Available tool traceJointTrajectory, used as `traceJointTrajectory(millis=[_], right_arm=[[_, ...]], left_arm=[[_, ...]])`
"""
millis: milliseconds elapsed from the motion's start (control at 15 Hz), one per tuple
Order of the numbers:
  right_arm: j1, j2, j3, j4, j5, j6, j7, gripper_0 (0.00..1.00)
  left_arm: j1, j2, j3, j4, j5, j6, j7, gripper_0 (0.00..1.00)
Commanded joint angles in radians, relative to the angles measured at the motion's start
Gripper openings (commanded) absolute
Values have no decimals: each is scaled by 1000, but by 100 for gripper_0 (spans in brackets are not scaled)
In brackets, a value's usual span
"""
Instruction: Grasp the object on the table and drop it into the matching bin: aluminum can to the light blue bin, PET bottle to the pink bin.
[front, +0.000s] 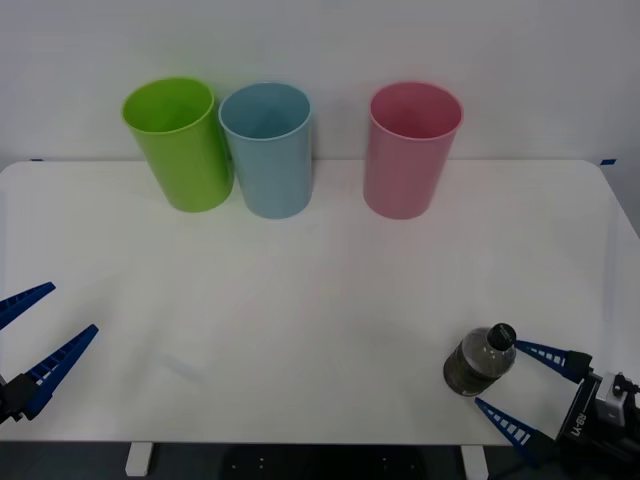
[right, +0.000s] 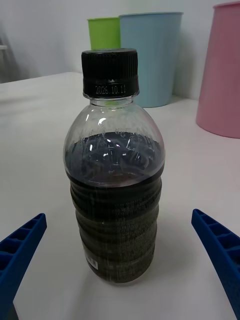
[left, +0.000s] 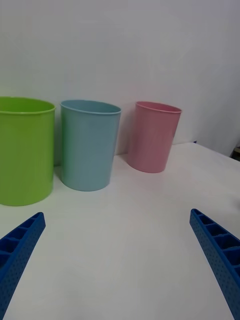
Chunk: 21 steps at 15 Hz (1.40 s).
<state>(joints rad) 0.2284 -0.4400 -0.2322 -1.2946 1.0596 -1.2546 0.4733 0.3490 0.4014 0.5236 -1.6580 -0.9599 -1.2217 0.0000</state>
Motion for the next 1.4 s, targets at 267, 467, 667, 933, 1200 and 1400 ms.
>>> traceJointTrajectory(millis=[267, 467, 667, 933, 1200, 1400], right_arm=[[-24, 21, 54, 0, 0, 72, 14, 100], [-35, 30, 77, 0, 0, 101, 19, 100], [-44, 38, 96, 0, -1, 118, 24, 100], [-52, 46, 108, 0, 0, 130, 25, 100], [-50, 46, 106, 0, -1, 133, 31, 100], [-50, 46, 106, 0, -4, 133, 36, 27]], left_arm=[[0, 0, 0, 0, 0, 0, 0, 100], [0, 0, 0, 0, 0, 0, 0, 100], [0, 0, 0, 0, 0, 0, 0, 100], [0, 0, 0, 0, 0, 0, 0, 100], [0, 0, 0, 0, 0, 0, 0, 100], [0, 0, 0, 0, 0, 0, 0, 100]])
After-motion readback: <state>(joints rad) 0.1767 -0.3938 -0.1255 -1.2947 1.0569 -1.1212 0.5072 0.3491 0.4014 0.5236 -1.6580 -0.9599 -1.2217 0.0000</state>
